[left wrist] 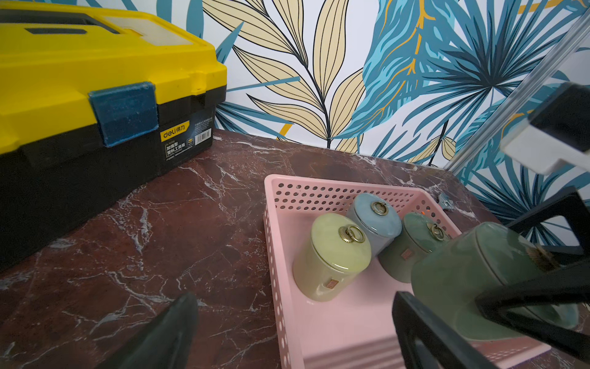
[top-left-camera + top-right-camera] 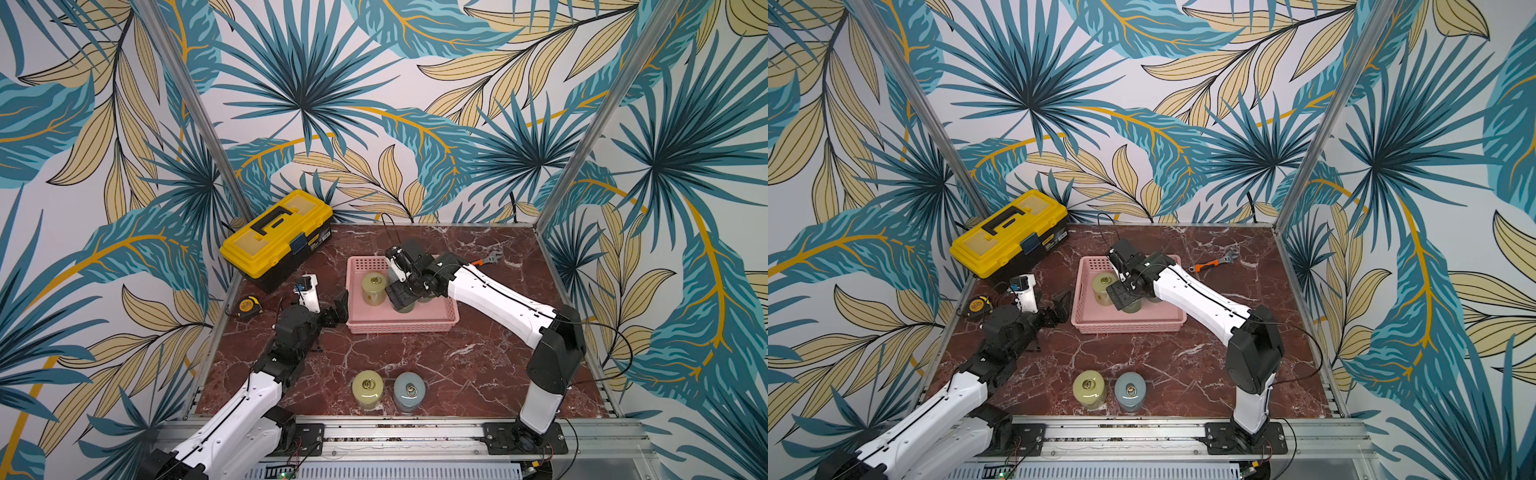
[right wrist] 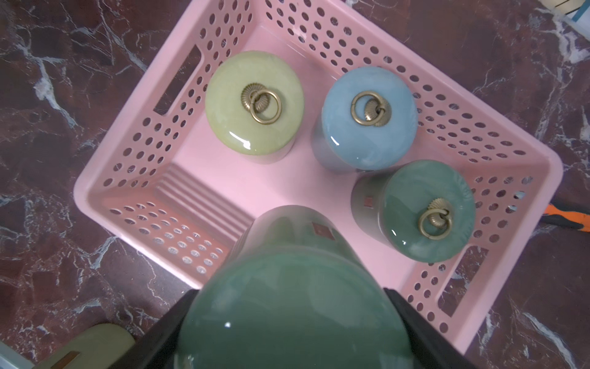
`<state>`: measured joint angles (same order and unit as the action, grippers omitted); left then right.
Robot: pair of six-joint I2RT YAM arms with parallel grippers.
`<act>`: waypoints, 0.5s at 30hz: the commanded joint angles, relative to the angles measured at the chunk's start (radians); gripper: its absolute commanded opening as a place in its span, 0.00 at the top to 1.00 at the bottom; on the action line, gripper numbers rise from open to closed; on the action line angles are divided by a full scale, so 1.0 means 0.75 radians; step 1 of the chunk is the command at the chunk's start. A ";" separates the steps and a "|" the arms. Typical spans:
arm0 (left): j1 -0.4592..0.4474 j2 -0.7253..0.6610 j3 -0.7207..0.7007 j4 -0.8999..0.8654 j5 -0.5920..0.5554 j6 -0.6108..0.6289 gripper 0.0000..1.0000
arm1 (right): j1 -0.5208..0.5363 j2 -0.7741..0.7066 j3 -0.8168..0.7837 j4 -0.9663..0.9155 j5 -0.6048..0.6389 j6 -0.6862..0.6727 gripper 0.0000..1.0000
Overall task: Take the tea canister out of the basket
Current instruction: Pick up the tea canister from the basket.
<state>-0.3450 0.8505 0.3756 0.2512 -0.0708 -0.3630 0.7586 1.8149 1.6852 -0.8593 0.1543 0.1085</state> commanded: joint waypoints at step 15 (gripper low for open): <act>0.004 -0.011 -0.036 0.033 -0.002 0.028 0.00 | 0.052 -0.246 -0.158 0.006 0.084 0.071 0.52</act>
<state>-0.3450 0.8505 0.3756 0.2512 -0.0708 -0.3588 0.7910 1.6890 1.5929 -0.8707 0.1883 0.1375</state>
